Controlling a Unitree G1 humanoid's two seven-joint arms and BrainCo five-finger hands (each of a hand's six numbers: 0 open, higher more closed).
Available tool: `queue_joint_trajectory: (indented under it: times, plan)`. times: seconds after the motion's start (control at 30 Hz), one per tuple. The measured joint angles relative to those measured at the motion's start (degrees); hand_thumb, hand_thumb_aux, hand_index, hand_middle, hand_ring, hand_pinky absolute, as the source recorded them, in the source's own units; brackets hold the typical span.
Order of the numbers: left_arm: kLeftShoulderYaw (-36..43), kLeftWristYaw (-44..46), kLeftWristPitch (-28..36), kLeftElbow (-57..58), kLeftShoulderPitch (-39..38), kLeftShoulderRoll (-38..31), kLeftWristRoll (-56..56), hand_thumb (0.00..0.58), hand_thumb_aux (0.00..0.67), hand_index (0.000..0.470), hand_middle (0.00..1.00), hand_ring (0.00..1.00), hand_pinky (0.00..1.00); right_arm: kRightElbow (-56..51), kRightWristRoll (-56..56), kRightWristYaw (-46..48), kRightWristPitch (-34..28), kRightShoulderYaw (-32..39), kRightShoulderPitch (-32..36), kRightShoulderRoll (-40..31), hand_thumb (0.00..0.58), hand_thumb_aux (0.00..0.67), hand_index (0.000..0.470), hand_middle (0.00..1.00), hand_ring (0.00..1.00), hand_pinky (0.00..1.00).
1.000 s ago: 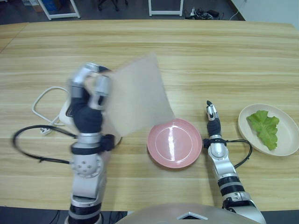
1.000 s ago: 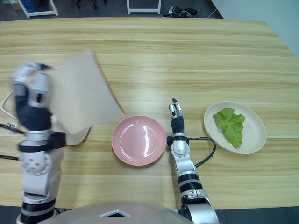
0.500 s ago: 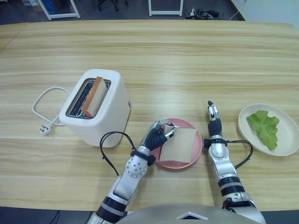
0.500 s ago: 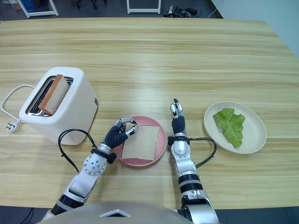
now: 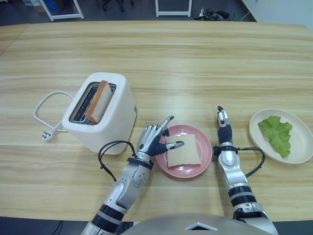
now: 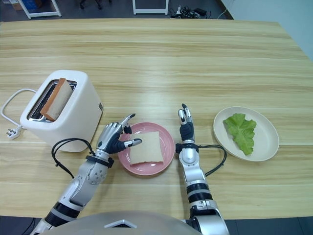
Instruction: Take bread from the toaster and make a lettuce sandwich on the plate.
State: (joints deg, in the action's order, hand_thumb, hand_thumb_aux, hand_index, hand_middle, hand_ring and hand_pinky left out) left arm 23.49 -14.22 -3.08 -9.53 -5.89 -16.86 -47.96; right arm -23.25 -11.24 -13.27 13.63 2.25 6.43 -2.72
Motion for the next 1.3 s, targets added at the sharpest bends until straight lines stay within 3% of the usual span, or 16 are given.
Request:
queue_joint_trajectory:
  times: [0.2,0.3,0.4,0.5,0.57,0.67,0.8,1.03,1.07,1.1,1.13,1.2,1.23,1.3]
  plan:
    - [-2.18,-8.50,-6.38,-11.88,-1.16,-0.41,-4.12,0.000,0.000,0.000,0.00,0.00,0.00,2.84,-0.04,-0.09,-0.40,0.07,-1.25,0.00,0.000,0.000,0.000,0.00,0.00,0.00]
    - [-3.60,-5.19,-8.47,-12.55,-2.41,1.39,7.09,0.000,0.000,0.000,0.00,0.00,0.00,9.32,-0.70,-0.21,0.41,0.10,-2.80,-0.44,0.000,0.000,0.000,0.00,0.00,0.00]
    - [-6.75,1.36,-7.49,-11.63,-3.47,5.44,25.21,0.000,0.000,0.000,0.00,0.00,0.00,24.13,-3.36,0.88,1.77,-0.70,-4.92,-3.16,0.000,0.000,0.000,0.00,0.00,0.00]
    - [-9.57,6.88,-5.87,-8.66,-3.98,8.79,38.40,0.000,0.000,0.000,0.00,0.00,0.00,36.93,-14.16,-0.12,0.39,-7.36,-5.03,-11.51,0.000,0.000,0.000,0.00,0.00,0.00]
    - [-10.59,8.72,-5.63,-6.88,-3.98,9.76,41.89,0.000,0.000,0.000,0.00,0.00,0.00,38.23,-23.88,-1.75,-1.69,-10.56,-5.34,-17.42,0.000,0.000,0.000,0.00,0.00,0.00]
    - [-11.58,10.72,-4.98,-4.87,-4.16,10.93,44.64,0.000,0.000,0.000,0.00,0.00,0.00,31.03,-38.68,-2.43,-6.94,-13.13,-5.99,-30.46,0.000,0.000,0.000,0.00,0.00,0.00]
    - [-11.68,11.13,-5.06,-4.44,-4.37,12.01,44.52,0.000,0.000,0.000,0.00,0.00,0.00,12.47,-44.76,-0.50,-10.32,-10.11,-6.32,-39.71,0.000,0.000,0.000,0.00,0.00,0.00]
    - [-11.84,10.97,-5.21,-4.19,-4.67,13.82,43.52,0.000,0.000,0.000,0.00,0.00,0.00,-5.31,-46.21,-0.28,-10.15,-1.15,-5.73,-44.38,0.000,0.000,0.000,0.00,0.00,0.00]
    - [-11.81,10.98,-5.21,-4.19,-4.75,13.91,43.49,0.000,0.000,0.000,0.00,0.00,0.00,-5.91,-46.16,-0.19,-10.44,-0.66,-5.86,-44.92,0.040,0.024,0.017,0.00,0.00,0.00]
    - [-11.82,10.98,-5.21,-4.19,-4.95,14.02,43.48,0.000,0.000,0.000,0.00,0.00,0.00,-6.21,-46.09,0.06,-10.68,-0.17,-6.06,-45.49,0.164,0.102,0.072,0.00,0.00,0.00]
    - [-11.84,10.98,-5.21,-4.20,-5.06,14.21,43.47,0.000,0.000,0.000,0.00,0.00,0.00,-6.33,-46.04,0.26,-10.71,0.37,-6.11,-45.86,0.458,0.363,0.254,0.00,0.00,0.00]
    - [-11.86,10.97,-5.21,-4.20,-5.14,14.40,43.40,0.000,0.000,0.000,0.00,0.00,0.00,-6.39,-45.67,0.94,-10.71,1.77,-6.12,-46.22,0.556,0.533,0.374,0.00,0.00,0.00]
    - [-11.85,10.98,-5.21,-4.21,-5.14,14.52,43.36,0.000,0.000,0.000,0.00,0.00,0.00,-5.88,-45.07,0.99,-10.74,2.06,-6.03,-46.45,0.580,0.670,0.470,0.00,0.00,0.00]
    - [-11.87,11.00,-5.20,-4.24,-5.14,14.55,43.29,0.000,0.000,0.000,0.00,0.00,0.00,-4.76,-44.96,1.43,-11.43,2.43,-6.02,-47.23,0.580,0.670,0.470,0.00,0.00,0.00]
